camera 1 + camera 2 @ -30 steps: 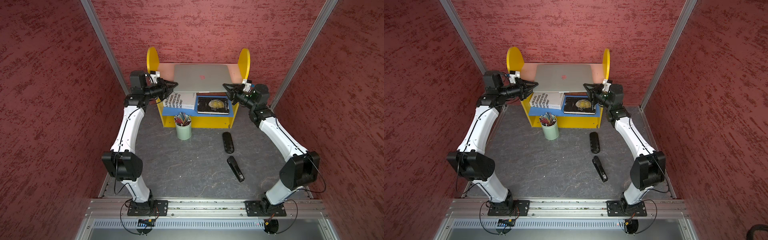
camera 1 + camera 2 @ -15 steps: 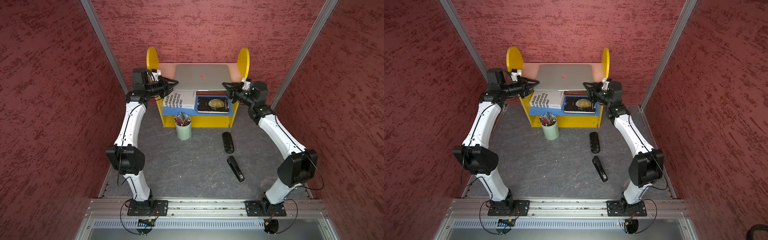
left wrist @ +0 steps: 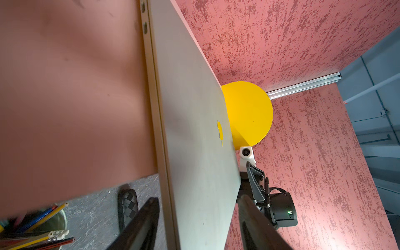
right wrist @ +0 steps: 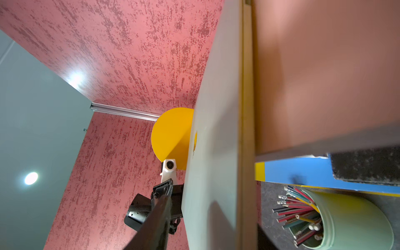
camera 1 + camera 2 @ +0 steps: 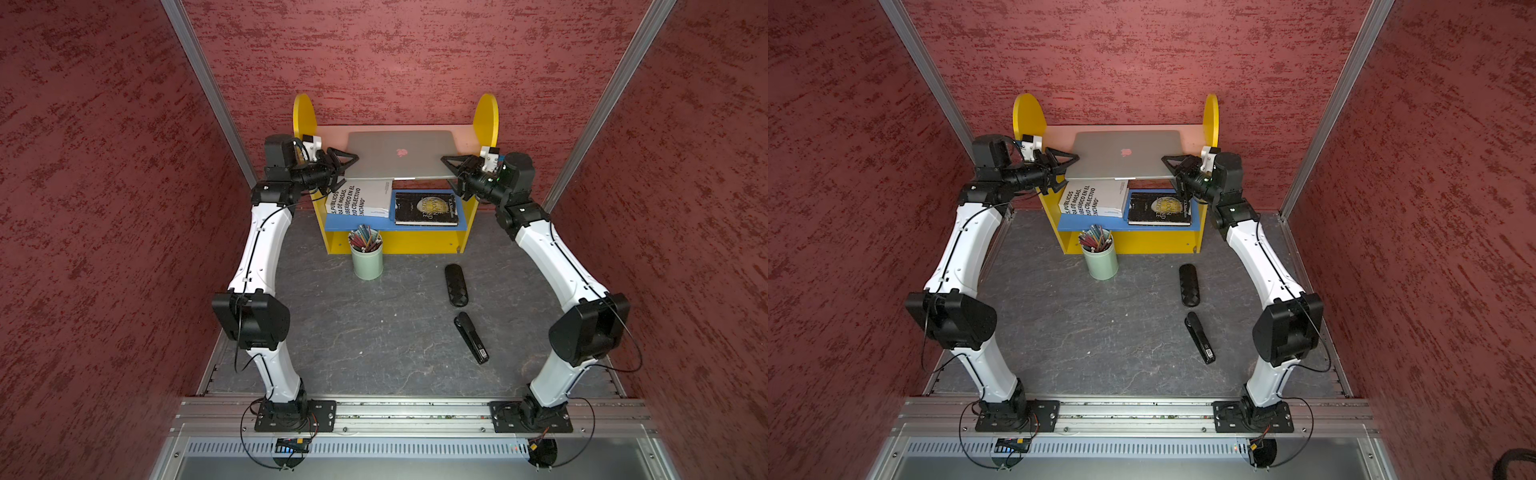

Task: Close the laptop lid and set it aside
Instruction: Place the laptop on the shelf.

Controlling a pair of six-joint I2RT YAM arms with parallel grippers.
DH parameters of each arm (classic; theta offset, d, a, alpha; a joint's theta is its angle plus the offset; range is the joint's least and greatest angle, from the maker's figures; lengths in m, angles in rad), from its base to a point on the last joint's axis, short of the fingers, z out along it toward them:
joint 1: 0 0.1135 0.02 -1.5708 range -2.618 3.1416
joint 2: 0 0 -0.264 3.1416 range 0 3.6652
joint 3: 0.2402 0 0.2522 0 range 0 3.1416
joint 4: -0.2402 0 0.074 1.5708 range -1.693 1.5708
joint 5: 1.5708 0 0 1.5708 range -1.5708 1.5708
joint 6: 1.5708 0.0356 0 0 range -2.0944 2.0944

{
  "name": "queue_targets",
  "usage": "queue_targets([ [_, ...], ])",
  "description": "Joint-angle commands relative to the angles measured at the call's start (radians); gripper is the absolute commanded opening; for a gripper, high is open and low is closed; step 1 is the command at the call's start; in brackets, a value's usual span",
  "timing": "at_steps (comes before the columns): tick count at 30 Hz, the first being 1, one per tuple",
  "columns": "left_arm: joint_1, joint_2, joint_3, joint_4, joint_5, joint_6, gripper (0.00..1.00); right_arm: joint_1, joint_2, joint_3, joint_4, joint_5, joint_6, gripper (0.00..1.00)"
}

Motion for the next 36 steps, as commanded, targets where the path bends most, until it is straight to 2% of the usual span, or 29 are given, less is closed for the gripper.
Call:
queue_targets([
  [1,0.027,-0.02,0.024,0.019,-0.064,0.034,0.69,-0.012,0.007,0.049,-0.019,0.009,-0.067,0.55],
  [8,0.034,-0.077,-0.039,0.004,-0.092,0.087,0.83,-0.013,-0.025,0.056,-0.118,0.022,-0.16,0.65],
  [15,0.041,-0.151,-0.12,-0.01,-0.106,0.144,0.9,-0.016,-0.063,0.056,-0.227,0.014,-0.272,0.72],
  [27,0.042,-0.306,-0.278,-0.029,-0.13,0.231,0.9,-0.018,-0.133,0.05,-0.411,0.006,-0.432,0.74],
  [36,0.022,-0.387,-0.368,-0.062,-0.161,0.297,0.83,-0.012,-0.17,0.057,-0.524,0.013,-0.536,0.66],
])
